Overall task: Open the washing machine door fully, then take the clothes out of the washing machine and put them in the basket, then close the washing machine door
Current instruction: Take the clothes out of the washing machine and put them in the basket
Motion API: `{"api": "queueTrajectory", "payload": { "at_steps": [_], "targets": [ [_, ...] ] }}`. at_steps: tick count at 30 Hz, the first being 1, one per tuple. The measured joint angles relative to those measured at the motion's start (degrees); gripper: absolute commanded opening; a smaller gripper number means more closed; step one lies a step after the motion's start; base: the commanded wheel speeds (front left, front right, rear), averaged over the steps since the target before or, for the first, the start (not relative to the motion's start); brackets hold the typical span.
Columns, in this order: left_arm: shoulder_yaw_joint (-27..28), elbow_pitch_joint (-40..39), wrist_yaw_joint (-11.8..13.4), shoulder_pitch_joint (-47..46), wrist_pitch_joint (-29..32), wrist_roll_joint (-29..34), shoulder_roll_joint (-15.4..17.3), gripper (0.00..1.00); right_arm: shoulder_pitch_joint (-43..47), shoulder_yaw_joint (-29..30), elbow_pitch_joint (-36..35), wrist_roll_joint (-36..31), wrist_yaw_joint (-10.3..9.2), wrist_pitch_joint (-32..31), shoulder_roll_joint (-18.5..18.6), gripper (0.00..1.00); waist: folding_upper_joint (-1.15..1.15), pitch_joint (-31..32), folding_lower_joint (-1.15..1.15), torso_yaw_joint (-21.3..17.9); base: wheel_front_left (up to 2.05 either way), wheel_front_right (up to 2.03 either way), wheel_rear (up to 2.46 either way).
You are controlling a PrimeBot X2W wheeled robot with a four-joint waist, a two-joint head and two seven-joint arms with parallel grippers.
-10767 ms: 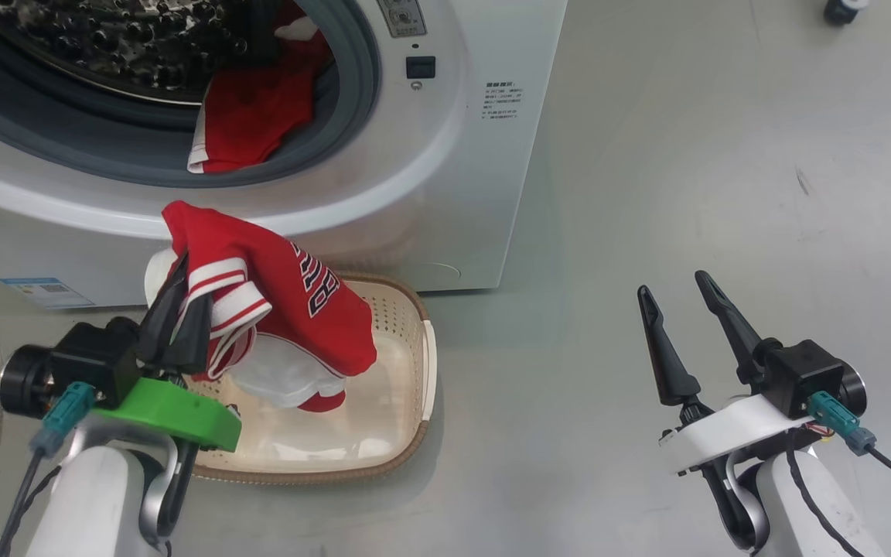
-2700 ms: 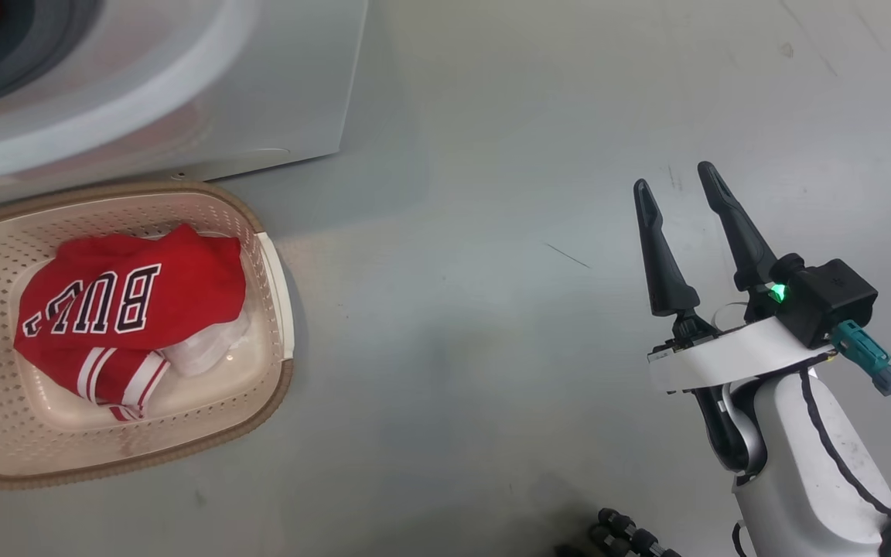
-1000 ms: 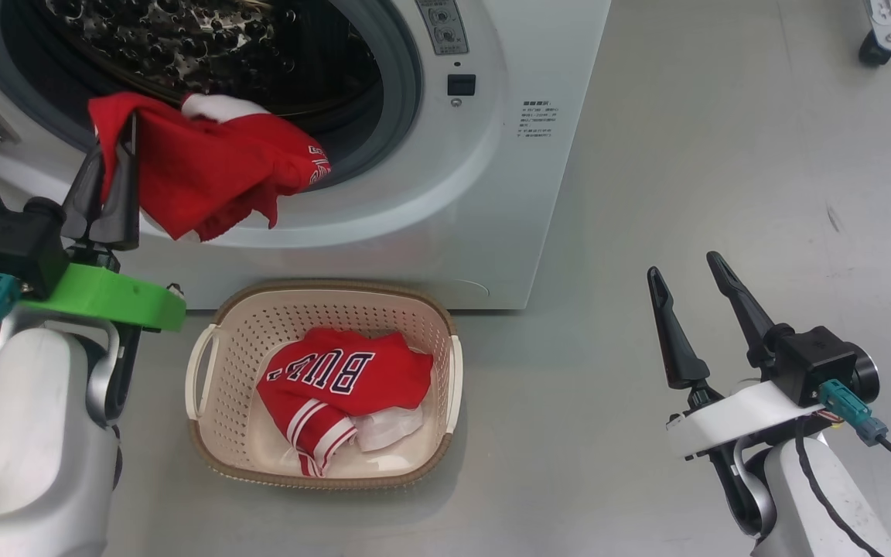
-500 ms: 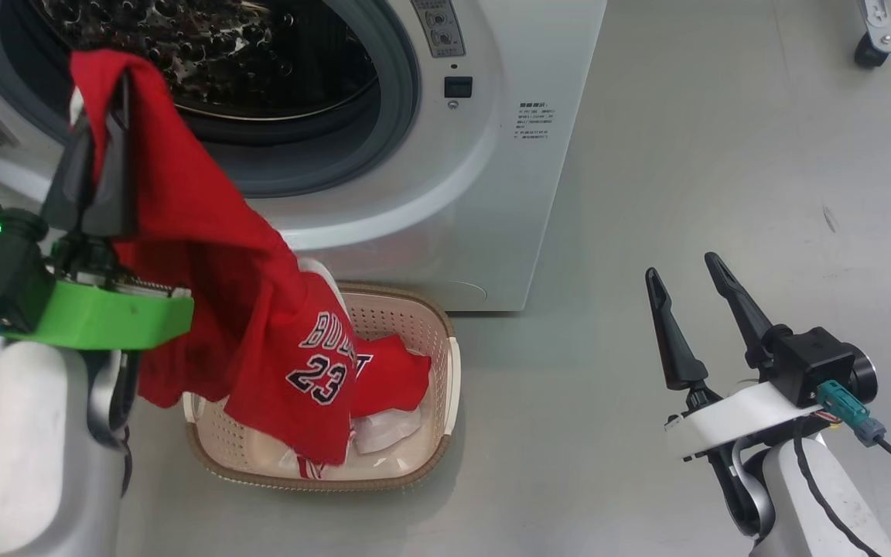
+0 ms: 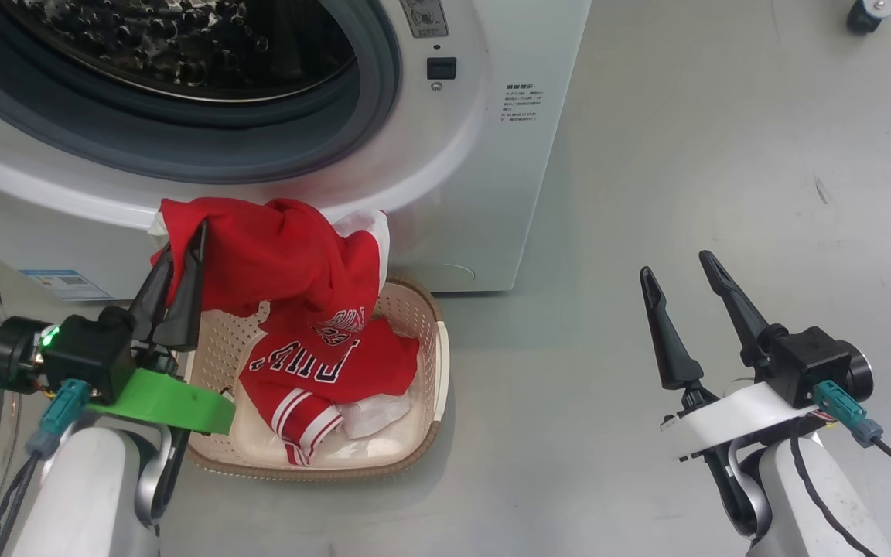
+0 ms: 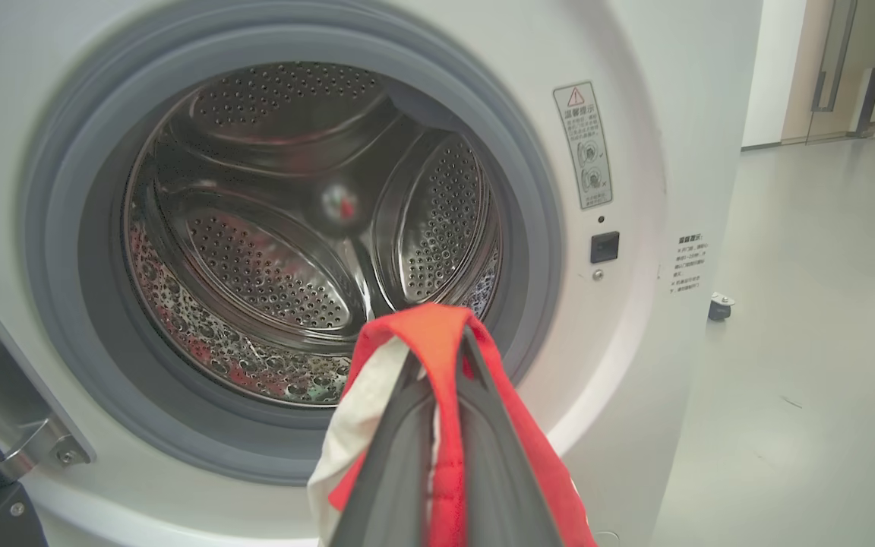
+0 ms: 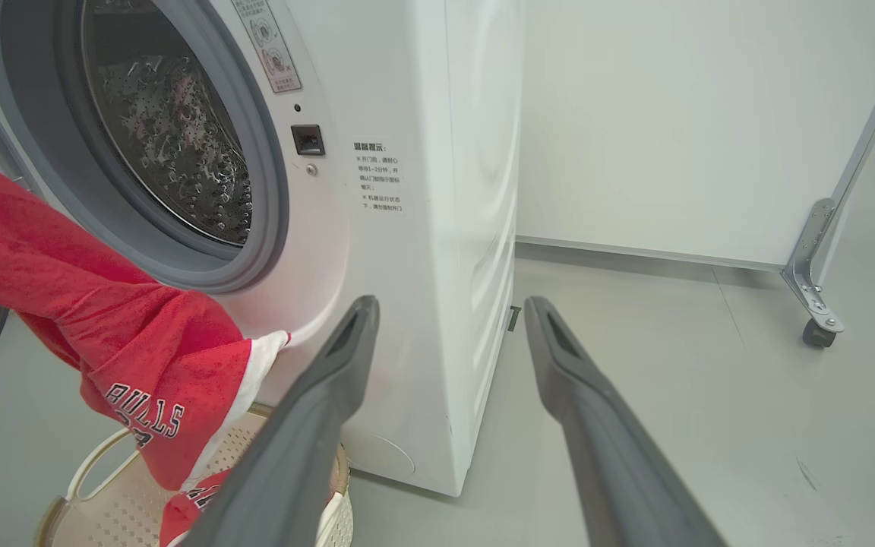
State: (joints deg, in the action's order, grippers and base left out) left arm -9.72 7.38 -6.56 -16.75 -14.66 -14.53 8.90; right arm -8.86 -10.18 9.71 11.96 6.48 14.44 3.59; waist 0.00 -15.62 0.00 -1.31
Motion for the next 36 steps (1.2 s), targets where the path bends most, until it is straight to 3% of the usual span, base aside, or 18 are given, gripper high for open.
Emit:
{"api": "queueTrajectory", "payload": {
  "at_steps": [17,36],
  "targets": [
    [-3.35,10.98,-0.31,-1.24,4.63,0.52,1.09,0.0,-2.32,-1.26,-1.64,-0.02,0.02,0.0,-0.08,1.0,0.0,-8.11,0.0,-3.87,0.0,0.0,0.0],
    [2.07,26.54,0.33,-10.85,12.32,-3.44,1.12,0.0,-5.41,-0.29,-3.76,-0.01,0.11,0.0,-0.23,1.0,0.0,-19.04,0.0,-8.36,0.0,0.0,0.0]
  ]
}}
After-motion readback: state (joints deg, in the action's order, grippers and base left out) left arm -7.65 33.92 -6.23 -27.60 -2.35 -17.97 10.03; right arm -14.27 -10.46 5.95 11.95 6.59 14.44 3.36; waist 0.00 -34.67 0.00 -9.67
